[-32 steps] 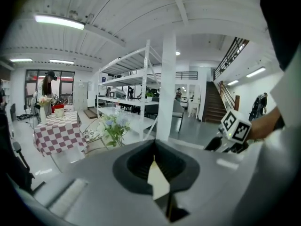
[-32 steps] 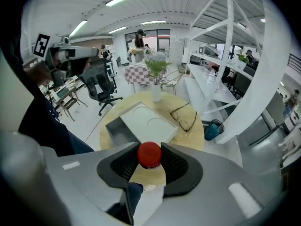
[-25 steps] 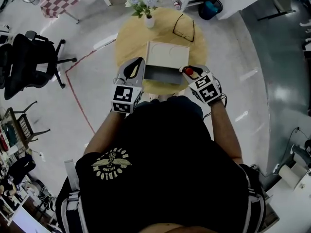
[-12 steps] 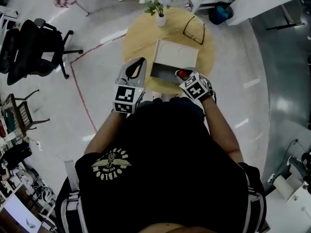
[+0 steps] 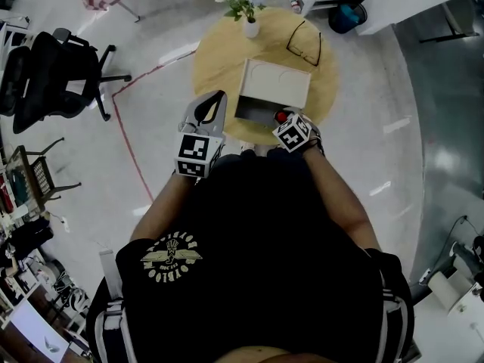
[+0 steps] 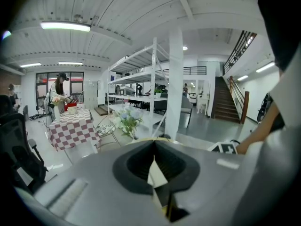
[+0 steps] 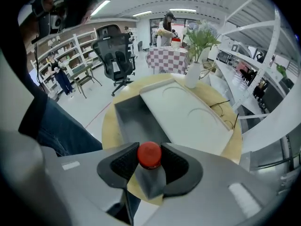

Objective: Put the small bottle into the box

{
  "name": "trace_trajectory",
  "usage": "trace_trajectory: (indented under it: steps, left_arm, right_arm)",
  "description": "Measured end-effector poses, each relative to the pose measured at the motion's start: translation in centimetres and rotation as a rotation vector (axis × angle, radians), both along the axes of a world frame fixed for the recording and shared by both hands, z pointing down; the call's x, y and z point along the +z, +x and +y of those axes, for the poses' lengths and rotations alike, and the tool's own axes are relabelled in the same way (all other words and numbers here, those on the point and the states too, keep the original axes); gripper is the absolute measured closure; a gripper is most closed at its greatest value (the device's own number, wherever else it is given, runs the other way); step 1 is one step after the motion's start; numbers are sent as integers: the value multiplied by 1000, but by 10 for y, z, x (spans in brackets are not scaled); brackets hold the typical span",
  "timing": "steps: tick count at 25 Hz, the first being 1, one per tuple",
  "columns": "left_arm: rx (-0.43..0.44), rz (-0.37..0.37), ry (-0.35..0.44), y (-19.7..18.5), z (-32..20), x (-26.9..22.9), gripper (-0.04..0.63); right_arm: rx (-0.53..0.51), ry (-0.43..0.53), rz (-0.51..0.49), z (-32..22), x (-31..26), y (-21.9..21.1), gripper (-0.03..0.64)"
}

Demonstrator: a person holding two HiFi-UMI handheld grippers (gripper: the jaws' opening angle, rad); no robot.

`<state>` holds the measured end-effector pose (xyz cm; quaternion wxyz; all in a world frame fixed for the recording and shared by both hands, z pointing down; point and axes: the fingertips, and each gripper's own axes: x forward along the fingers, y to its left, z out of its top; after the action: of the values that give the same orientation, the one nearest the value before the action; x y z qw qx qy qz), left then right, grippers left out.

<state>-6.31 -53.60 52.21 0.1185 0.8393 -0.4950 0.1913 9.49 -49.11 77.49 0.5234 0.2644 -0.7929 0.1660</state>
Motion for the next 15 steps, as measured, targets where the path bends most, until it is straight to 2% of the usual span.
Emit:
trace_trajectory:
  steps: [15]
  left_arm:
    - [17,-4,-8,1,-12,3,595]
  right_arm:
    - [15,26,-37,-4,-4,-10,443]
